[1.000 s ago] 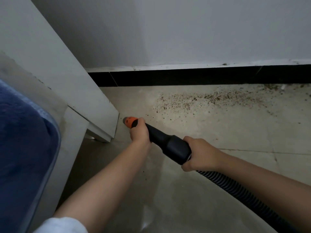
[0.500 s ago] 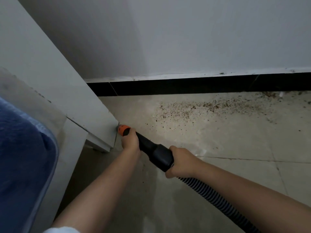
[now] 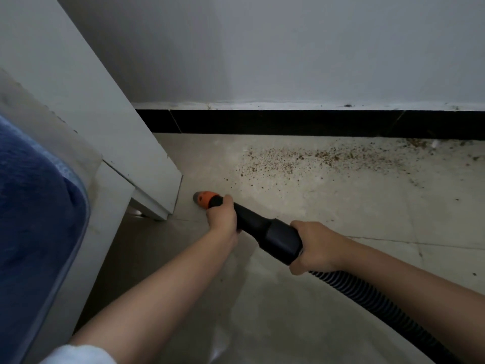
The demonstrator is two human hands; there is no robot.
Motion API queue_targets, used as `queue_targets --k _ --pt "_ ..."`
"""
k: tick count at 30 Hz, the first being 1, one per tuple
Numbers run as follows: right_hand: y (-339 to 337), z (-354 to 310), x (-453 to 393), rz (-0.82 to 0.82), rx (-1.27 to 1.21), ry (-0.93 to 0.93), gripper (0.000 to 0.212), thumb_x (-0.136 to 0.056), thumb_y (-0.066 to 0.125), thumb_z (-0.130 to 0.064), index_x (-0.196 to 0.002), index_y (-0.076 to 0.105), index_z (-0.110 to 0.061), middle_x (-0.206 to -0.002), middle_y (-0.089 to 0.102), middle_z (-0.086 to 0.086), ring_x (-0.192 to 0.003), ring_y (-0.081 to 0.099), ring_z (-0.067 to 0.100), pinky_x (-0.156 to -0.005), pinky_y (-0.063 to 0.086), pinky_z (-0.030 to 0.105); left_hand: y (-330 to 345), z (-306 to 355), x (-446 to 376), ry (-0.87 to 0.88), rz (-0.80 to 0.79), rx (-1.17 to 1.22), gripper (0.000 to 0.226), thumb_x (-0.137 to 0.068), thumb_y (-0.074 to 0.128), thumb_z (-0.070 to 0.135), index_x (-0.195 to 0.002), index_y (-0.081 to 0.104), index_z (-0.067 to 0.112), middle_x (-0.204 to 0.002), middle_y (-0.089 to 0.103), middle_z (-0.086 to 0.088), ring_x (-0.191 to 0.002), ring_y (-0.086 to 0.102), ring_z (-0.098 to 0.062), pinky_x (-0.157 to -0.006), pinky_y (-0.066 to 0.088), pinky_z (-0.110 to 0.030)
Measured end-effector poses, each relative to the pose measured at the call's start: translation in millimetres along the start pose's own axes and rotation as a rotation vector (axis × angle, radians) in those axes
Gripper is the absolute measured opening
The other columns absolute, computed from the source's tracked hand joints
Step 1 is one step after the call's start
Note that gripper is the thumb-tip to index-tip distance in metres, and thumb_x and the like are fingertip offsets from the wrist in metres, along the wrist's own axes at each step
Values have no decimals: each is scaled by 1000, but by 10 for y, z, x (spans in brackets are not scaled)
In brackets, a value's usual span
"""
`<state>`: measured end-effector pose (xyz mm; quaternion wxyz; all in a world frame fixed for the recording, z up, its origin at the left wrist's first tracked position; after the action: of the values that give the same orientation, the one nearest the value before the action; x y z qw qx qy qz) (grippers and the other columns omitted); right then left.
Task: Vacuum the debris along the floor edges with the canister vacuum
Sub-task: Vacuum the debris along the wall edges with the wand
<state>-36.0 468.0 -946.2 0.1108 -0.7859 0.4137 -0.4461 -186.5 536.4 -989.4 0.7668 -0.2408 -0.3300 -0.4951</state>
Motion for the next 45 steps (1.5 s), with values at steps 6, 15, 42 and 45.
queue_targets --k 6,15,42,45 --pt "-137 53 119 125 -7 64 41 -69 74 -21 -95 43 -15 -80 47 -7 -71 51 10 -51 40 18 333 137 116 -10 -138 -91 45 -96 48 29 -133 39 5 -128 51 -15 -113 53 -30 -85 49 -39" --pt "-304 230 196 25 31 60 38 -68 74 -18 -94 47 -17 -82 49 -8 -71 51 7 -56 43 18 366 -25 237 -62 -97 -2 48 -96 47 28 -136 35 5 -124 52 -15 -111 54 -29 -82 48 -38" --pt "-98 202 114 -72 97 -23 39 -70 73 -17 -96 44 -17 -84 48 -6 -72 50 7 -55 40 17 134 -151 276 39 61 -53 51 -96 44 32 -136 35 3 -132 49 -17 -118 51 -33 -103 41 -43" --pt "-131 150 56 -95 86 -35 37 -70 73 -15 -95 45 -17 -82 48 -8 -70 49 4 -55 39 17 72 -132 257 38 65 -27 49 -96 45 31 -135 35 2 -131 50 -17 -117 51 -33 -102 43 -44"
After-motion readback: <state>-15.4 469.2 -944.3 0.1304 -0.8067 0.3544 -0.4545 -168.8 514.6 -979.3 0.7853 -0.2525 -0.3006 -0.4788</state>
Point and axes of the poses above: each hand's wrist, its own x-axis away from the middle knuckle, its own y-axis out of the palm, z = x × y, the point moved 2 cm from there along -x, towards the middle knuckle
